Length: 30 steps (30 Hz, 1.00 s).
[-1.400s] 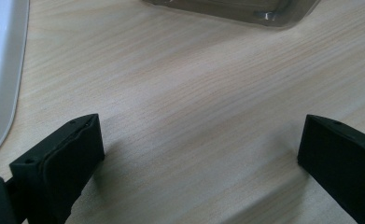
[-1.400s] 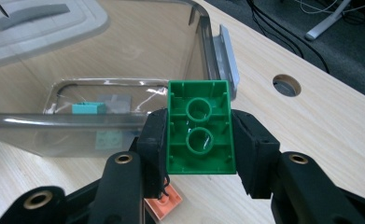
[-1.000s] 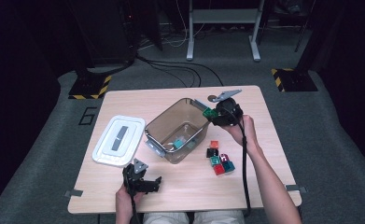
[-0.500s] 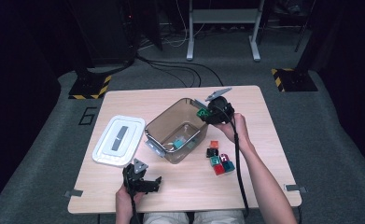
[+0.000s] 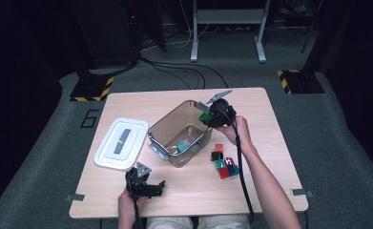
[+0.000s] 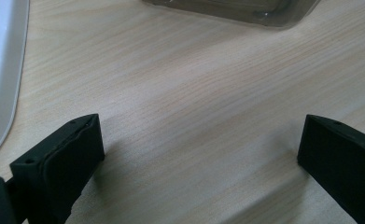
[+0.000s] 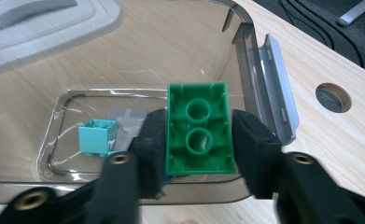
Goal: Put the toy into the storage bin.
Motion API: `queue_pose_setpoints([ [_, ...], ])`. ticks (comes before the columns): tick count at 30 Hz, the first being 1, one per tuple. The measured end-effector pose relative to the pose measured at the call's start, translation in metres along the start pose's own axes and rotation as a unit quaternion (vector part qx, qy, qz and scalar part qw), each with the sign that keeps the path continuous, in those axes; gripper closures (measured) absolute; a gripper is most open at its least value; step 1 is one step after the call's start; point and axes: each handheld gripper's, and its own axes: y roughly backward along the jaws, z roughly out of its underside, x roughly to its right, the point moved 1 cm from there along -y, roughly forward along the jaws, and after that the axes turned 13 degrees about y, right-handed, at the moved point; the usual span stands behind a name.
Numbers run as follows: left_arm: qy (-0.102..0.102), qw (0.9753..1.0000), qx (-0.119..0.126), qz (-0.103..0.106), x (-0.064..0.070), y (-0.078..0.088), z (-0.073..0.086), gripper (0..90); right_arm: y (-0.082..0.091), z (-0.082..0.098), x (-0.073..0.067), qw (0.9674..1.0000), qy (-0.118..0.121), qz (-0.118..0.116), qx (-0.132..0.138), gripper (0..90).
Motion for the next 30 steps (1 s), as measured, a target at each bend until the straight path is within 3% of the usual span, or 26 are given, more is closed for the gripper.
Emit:
queue_pose_setpoints([
  [3,0.000,1.0000,0.000,0.000,0.000,0.000,0.000,0.2,0.001,0.000,0.000,1.0000,-0.002,0.003,0.000,36.7],
  [10,0.000,1.0000,0.002,-0.001,0.000,0.000,0.000,0.2,0.011,0.005,-0.001,0.9998,-0.002,0.001,0.020,18.6],
  [21,0.000,1.0000,0.000,0.000,0.000,0.000,0.000,0.2,0.031,0.019,-0.001,0.9994,-0.010,0.011,0.032,14.2],
  [30,0.000,1.0000,0.000,0.000,0.000,0.000,0.000,0.2,0.037,0.037,-0.002,0.9994,-0.015,0.013,0.030,13.8],
])
